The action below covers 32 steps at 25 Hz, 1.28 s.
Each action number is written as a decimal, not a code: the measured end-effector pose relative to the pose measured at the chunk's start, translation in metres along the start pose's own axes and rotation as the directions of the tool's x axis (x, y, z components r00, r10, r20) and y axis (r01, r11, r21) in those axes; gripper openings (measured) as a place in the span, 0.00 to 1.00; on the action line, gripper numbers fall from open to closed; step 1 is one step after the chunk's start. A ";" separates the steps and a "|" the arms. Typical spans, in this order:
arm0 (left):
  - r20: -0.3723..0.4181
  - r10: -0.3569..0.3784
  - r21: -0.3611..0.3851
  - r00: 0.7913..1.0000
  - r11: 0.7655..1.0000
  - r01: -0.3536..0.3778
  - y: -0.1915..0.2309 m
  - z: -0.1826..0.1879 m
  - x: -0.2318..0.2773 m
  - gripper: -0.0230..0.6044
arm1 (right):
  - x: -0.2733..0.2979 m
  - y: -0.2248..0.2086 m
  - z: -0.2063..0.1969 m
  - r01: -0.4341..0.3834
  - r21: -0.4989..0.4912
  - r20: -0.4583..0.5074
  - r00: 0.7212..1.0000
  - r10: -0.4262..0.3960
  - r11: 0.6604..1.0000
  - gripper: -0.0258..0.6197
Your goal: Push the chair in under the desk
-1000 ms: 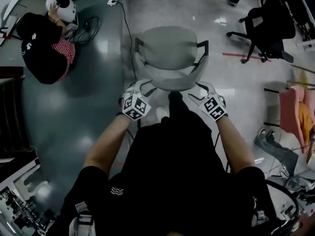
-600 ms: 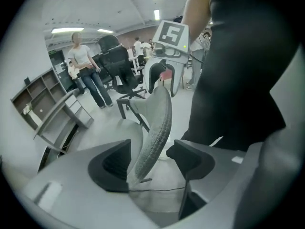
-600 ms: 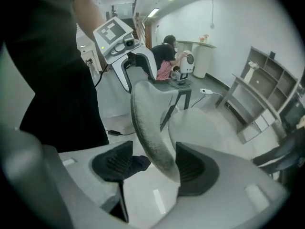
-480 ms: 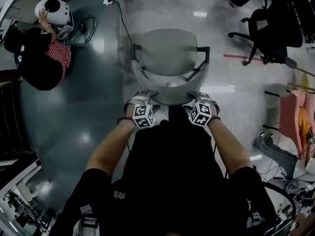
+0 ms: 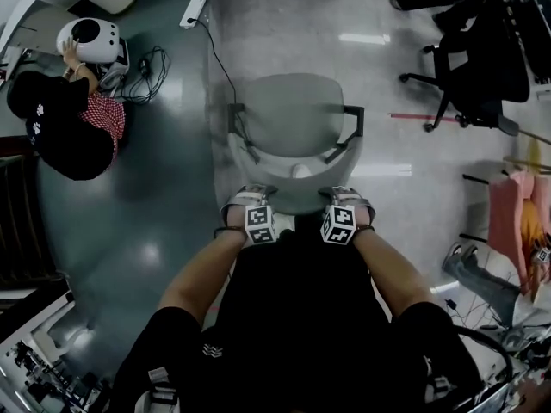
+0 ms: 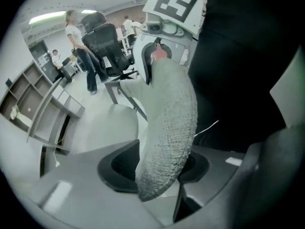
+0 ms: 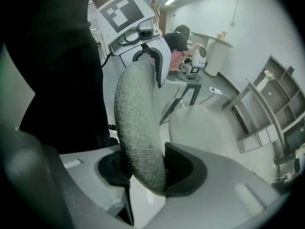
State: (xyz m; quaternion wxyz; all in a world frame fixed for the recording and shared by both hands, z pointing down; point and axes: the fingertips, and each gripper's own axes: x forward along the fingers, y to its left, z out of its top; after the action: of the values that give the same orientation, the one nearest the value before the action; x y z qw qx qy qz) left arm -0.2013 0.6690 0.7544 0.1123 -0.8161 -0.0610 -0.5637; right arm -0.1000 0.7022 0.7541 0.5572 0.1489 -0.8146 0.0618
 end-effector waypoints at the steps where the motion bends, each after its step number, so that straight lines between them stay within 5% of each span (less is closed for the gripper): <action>1: -0.006 -0.022 -0.022 1.000 1.000 0.022 0.001 0.000 0.000 0.34 | 0.000 -0.001 -0.001 -0.008 -0.001 0.001 1.000 0.008 1.000 0.29; 18: -0.027 -0.072 -0.071 0.997 0.995 0.070 0.064 0.004 0.001 0.34 | -0.010 -0.061 0.007 -0.051 -0.015 0.069 0.996 0.052 0.999 0.28; 32: -0.038 -0.089 -0.123 0.995 0.989 0.084 0.156 0.015 0.002 0.36 | -0.012 -0.154 0.006 -0.053 -0.026 0.087 0.995 0.055 0.998 0.28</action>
State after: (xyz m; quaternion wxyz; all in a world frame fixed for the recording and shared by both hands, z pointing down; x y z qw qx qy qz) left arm -0.1517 0.5221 0.7333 0.0391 -0.8056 -0.0597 -0.5881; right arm -0.0533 0.5566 0.7309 0.5206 0.1227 -0.8427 0.0608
